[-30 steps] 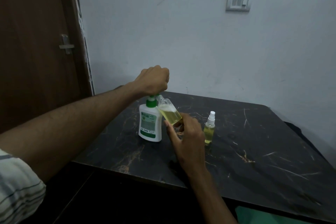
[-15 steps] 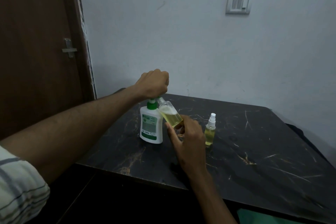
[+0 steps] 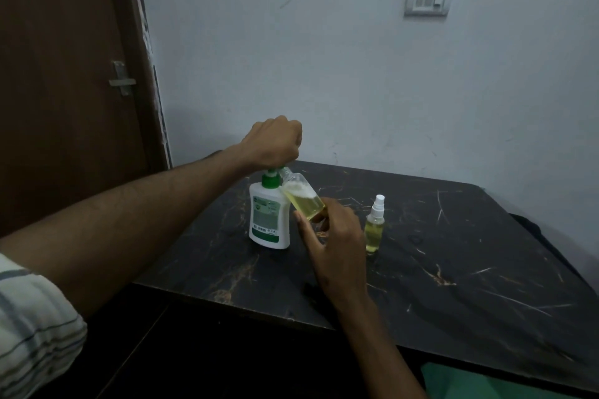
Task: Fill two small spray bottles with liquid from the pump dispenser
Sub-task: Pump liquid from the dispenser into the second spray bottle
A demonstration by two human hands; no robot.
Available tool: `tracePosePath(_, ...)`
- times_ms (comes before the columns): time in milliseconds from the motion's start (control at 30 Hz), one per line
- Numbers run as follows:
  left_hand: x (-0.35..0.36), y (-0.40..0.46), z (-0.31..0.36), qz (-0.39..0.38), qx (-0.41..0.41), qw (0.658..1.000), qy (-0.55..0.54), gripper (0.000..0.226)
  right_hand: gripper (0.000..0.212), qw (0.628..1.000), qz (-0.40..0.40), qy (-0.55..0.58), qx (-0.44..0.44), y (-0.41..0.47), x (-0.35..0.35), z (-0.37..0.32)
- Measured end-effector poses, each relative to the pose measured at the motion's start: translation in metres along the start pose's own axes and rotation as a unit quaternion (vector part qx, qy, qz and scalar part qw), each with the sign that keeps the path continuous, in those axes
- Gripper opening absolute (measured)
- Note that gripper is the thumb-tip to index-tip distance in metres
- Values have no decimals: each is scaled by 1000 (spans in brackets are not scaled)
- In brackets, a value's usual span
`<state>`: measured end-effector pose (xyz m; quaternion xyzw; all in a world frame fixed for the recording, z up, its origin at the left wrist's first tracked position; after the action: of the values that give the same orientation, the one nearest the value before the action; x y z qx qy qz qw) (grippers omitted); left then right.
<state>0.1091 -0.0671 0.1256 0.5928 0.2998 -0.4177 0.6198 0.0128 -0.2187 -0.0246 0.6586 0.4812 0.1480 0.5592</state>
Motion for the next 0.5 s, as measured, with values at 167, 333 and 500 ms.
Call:
tracePosePath(167,0,0,-1,9,-2,1000,-4,30,41,1000,-9,-6,0,1,2,1)
tracePosePath(333,-4,-2,3,7,5,1000,10,30,41,1000,-6,-1,6,0,0,0)
tracePosePath(500,-8,-3,5,17,10,1000,0,38,41,1000,-14,-13,5,2,3,1)
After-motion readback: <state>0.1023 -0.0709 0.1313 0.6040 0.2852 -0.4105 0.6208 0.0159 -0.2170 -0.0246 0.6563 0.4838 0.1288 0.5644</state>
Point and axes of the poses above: each hand's wrist, its own y-axis towards the middle knuckle, its own x-axis out of the palm, z = x × y, the point moved 2 cm from there along y, towards the middle knuckle, and after that the axes turned 12 degrees about -x, right-handed, at the moved point
